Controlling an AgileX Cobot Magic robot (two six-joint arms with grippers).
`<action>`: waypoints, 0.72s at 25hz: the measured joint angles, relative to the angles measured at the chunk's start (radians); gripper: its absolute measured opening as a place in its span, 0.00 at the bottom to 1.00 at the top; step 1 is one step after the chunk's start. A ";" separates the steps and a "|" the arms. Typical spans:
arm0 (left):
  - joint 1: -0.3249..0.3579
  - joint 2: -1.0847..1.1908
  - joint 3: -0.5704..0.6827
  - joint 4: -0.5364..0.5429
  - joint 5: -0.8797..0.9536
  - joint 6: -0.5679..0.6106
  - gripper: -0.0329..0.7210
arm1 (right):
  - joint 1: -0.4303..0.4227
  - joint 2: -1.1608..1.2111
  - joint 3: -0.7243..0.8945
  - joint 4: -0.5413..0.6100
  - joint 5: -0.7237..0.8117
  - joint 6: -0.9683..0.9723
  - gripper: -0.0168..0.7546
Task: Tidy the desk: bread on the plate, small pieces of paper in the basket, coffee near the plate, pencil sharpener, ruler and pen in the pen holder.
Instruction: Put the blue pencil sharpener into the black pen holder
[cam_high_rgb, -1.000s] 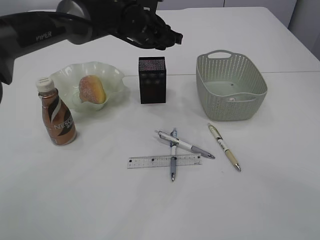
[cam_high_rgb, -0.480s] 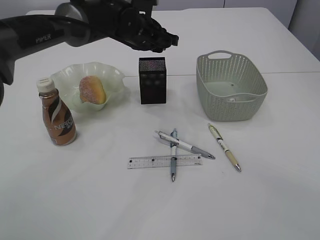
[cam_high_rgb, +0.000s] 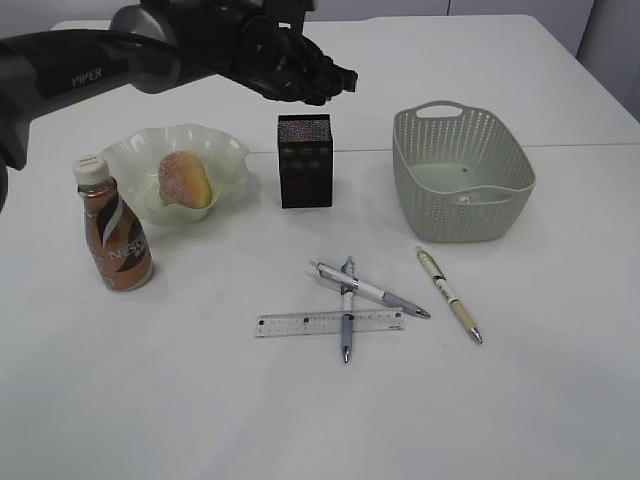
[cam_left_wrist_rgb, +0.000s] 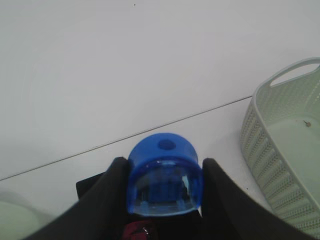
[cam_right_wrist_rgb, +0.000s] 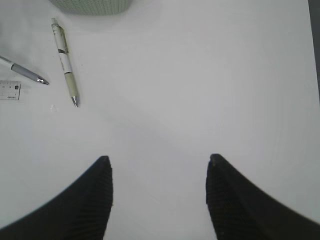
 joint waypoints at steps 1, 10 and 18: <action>0.000 0.000 0.000 0.000 0.000 0.000 0.42 | 0.000 0.000 0.000 0.000 0.000 0.000 0.63; 0.000 0.000 0.000 0.010 0.022 0.000 0.42 | 0.000 0.000 0.000 -0.011 0.000 0.000 0.63; 0.000 0.000 0.000 0.020 0.031 0.000 0.42 | 0.000 0.000 0.000 -0.011 0.000 0.000 0.63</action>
